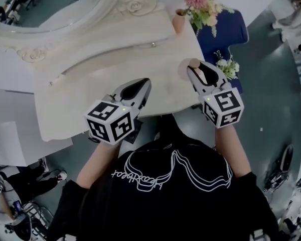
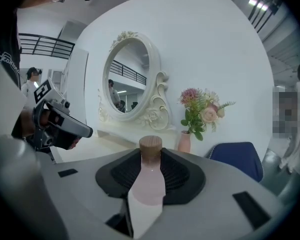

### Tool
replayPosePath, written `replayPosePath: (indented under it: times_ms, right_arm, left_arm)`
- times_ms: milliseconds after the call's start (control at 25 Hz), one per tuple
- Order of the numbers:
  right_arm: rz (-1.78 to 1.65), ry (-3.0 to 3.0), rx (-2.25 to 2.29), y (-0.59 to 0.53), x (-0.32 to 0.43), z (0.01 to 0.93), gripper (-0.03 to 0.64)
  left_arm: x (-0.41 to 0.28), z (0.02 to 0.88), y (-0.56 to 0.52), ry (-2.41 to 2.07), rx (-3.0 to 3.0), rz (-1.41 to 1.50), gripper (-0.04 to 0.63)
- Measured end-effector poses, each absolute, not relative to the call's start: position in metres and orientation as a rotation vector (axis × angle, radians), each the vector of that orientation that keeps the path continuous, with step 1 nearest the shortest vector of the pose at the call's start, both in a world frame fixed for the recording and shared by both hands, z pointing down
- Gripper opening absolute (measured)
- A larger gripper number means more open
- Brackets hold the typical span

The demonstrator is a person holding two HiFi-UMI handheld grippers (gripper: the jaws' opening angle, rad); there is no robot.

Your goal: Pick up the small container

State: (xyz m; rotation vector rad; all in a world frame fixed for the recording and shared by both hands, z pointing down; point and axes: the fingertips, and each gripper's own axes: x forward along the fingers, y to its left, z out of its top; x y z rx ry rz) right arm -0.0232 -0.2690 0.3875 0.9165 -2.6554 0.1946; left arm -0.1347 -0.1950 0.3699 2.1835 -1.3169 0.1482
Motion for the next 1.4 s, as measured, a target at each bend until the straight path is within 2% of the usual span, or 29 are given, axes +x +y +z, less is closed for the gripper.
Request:
replayPosePath:
  times_ms: [600,1400]
  right_arm:
    - [0.161,-2.742,0.821,-0.204,-0.015,0.334,0.124]
    - [0.166,-2.744,0.814,-0.198,-0.019,0.337,0.124]
  left_arm:
    - [-0.119,0.323,-0.168,-1.328,2.299,0.132,0.003]
    - [-0.121,0.327,-0.163,-1.337,2.288,0.124,0.003]
